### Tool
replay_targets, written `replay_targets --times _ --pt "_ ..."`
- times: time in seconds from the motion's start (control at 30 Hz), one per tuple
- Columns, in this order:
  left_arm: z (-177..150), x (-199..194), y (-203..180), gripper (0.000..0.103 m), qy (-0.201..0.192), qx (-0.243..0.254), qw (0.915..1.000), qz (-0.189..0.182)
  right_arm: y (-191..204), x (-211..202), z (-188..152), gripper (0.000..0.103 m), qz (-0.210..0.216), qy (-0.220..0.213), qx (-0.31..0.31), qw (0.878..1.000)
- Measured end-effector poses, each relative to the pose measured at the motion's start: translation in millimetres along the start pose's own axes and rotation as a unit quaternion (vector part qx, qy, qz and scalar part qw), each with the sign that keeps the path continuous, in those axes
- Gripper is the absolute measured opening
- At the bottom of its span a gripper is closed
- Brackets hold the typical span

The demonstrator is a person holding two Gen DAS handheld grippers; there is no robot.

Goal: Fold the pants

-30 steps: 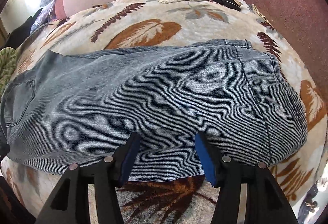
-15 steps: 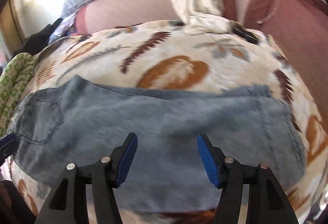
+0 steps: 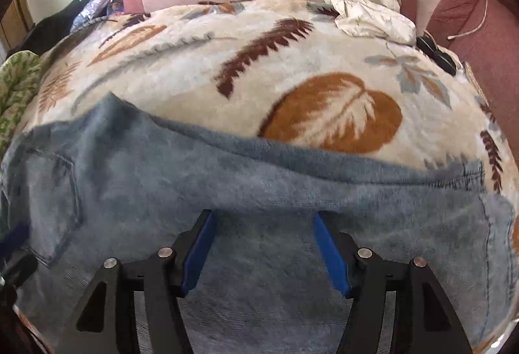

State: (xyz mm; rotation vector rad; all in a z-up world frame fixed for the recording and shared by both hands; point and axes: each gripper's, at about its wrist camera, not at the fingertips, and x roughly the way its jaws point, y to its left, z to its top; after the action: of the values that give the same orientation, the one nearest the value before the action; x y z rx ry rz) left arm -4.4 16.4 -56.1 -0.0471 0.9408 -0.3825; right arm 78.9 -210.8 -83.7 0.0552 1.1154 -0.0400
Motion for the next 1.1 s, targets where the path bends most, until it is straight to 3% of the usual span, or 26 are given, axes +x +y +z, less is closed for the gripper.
replay_targets --times 0.17,0.27,0.33,0.53,0.63,0.8,0.9,1.1 --pt "4 -22 16 0.053 -0.018 -0.027 0.9995 0.003 26 -20 30 0.066 0.046 -0.031 -0.028 0.998" --pt "3 -31 29 0.054 -0.018 -0.044 0.9984 0.031 56 -22 52 0.066 0.091 -0.033 -0.056 0.994" --pt "2 -35 35 0.054 -0.017 -0.055 0.9979 0.030 75 -19 62 0.066 0.108 -0.036 -0.079 0.990" --pt "0 -35 42 0.054 -0.001 -0.061 0.9972 0.043 104 6 83 0.066 0.121 -0.012 -0.097 0.988" --pt "-1 -31 50 0.054 0.010 -0.075 0.9962 0.043 109 21 87 0.054 0.123 0.004 -0.098 0.988" --pt "-3 -25 54 0.054 0.021 -0.079 0.9957 0.042 119 40 85 0.016 0.125 0.032 -0.119 0.984" --pt "-3 -26 54 0.054 0.021 -0.081 0.9956 0.042 124 37 83 0.009 0.111 0.021 -0.135 0.984" --pt "-3 -28 56 0.054 0.017 -0.085 0.9952 0.045 125 36 90 0.007 0.097 -0.001 -0.118 0.988"
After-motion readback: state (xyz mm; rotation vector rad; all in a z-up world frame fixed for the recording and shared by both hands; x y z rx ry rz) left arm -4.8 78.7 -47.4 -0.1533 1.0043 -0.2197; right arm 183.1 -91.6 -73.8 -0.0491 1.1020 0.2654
